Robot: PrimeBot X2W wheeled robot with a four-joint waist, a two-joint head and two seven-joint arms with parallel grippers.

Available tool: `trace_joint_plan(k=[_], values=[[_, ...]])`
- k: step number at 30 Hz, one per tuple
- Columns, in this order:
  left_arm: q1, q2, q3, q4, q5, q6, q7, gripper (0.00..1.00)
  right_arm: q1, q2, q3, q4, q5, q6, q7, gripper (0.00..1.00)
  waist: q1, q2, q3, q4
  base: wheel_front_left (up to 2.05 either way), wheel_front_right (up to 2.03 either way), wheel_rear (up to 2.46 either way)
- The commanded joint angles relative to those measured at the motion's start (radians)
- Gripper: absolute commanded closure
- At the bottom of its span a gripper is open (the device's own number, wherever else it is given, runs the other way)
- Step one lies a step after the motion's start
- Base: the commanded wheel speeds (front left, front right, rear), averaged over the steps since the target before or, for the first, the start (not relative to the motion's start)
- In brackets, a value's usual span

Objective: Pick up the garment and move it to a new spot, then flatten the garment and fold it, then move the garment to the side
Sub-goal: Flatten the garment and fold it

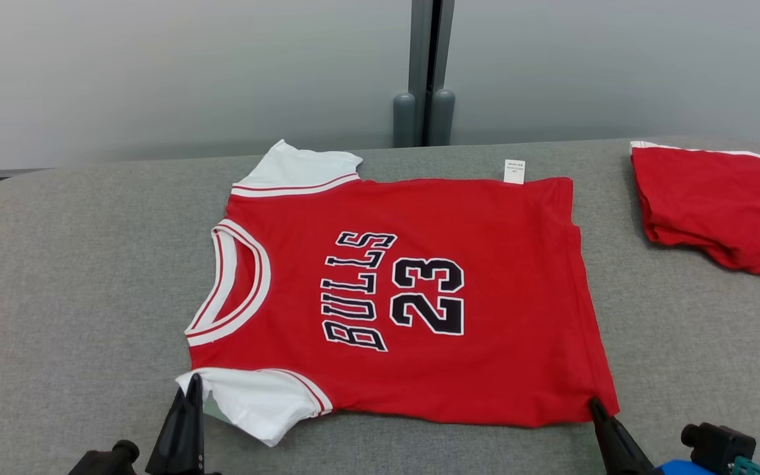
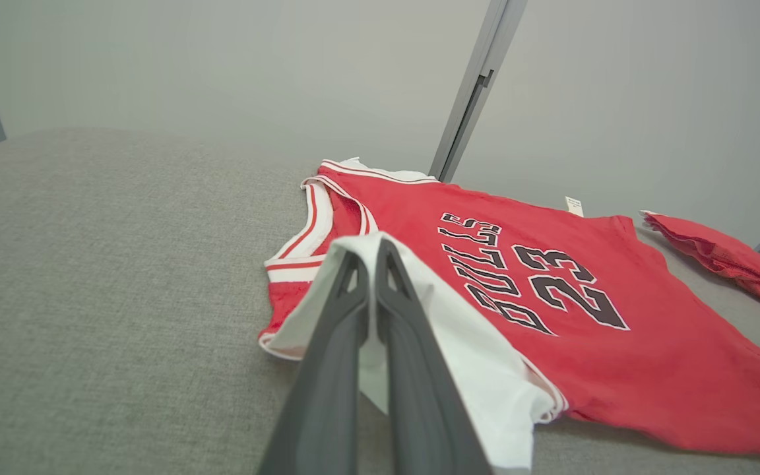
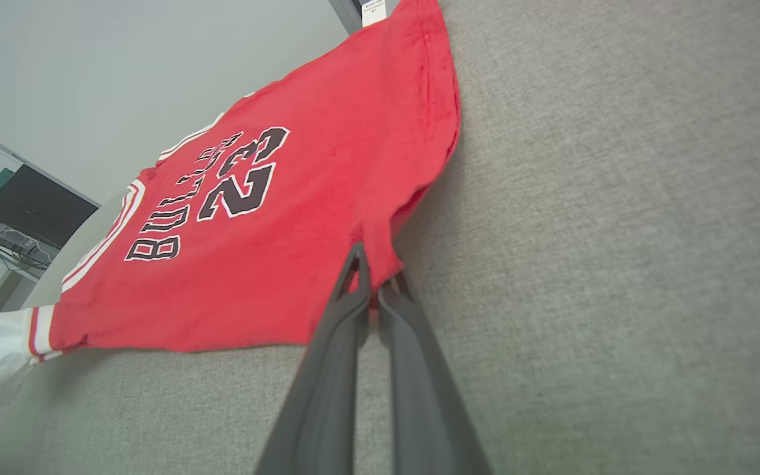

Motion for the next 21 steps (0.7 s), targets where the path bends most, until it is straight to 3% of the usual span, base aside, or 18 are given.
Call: trace_joint_plan(k=[1, 13, 21], values=[[-0.024, 0.014, -0.003, 0.004, -0.004, -0.001, -0.004, 1.00, -0.021, 0.000, 0.000, -0.001, 0.005, 0.000, 0.008, 1.00, 0.0000, 0.0000, 0.000, -0.007, 0.00, 0.00, 0.00], [-0.238, 0.135, -0.070, 0.103, -0.019, -0.001, -0.004, 1.00, -0.166, -0.007, 0.005, 0.036, 0.083, 0.000, 0.075, 1.00, 0.0000, 0.0000, 0.060, -0.043, 0.00, 0.00, 0.00], [-0.426, 0.184, -0.124, 0.225, -0.045, -0.001, -0.003, 1.00, -0.297, -0.010, 0.020, 0.098, 0.100, 0.000, 0.100, 1.00, 0.0000, 0.0000, 0.120, -0.057, 0.00, 0.00, 0.00]])
